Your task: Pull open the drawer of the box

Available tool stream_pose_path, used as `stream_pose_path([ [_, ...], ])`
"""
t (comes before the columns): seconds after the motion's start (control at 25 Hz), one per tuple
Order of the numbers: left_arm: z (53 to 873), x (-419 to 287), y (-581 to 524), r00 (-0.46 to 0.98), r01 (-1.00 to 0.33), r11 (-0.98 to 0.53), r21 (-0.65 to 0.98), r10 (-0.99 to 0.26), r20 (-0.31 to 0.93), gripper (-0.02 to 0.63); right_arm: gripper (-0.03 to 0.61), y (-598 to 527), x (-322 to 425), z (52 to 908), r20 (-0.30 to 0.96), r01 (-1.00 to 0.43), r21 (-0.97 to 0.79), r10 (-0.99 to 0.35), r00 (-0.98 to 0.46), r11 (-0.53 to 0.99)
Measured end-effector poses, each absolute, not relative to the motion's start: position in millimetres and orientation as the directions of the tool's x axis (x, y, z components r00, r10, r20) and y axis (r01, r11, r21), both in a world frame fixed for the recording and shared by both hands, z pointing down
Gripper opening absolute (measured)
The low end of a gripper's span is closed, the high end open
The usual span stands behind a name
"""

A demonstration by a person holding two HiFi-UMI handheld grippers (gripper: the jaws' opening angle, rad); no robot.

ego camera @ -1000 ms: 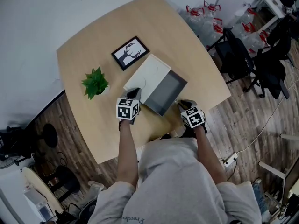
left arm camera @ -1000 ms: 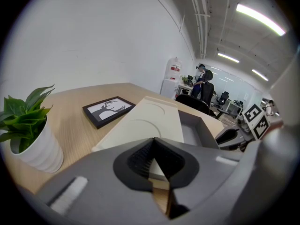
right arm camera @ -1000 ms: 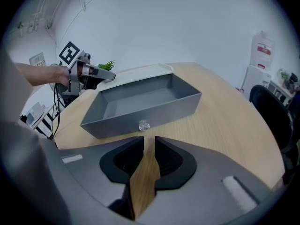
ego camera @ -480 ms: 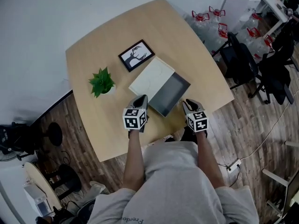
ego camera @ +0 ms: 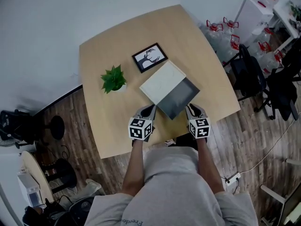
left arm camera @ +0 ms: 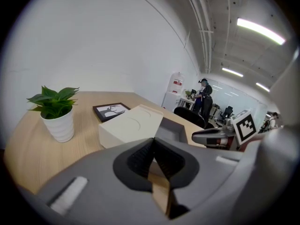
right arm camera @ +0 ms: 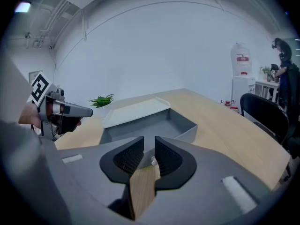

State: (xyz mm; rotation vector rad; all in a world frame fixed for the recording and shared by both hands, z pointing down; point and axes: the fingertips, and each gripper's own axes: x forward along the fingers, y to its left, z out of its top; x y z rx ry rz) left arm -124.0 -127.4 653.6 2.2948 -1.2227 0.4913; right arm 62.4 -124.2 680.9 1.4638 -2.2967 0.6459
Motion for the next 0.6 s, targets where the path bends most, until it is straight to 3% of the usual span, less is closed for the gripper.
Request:
stream_pose_path([
  [0.48,665,-101,-125,0.560,-0.788,-0.600,0.139,-0.605,0.566,0.054,0.072,-129,50,680,0.484,-0.889,-0.218,-0.746,-0.457,0.404],
  [0.6,662,-95,-121,0.575,-0.775,-0.615,0.144,-0.594,0.562,0.054,0.043,-123,54,676,0.486,-0.892,-0.217,-0.749,-0.451,0.396],
])
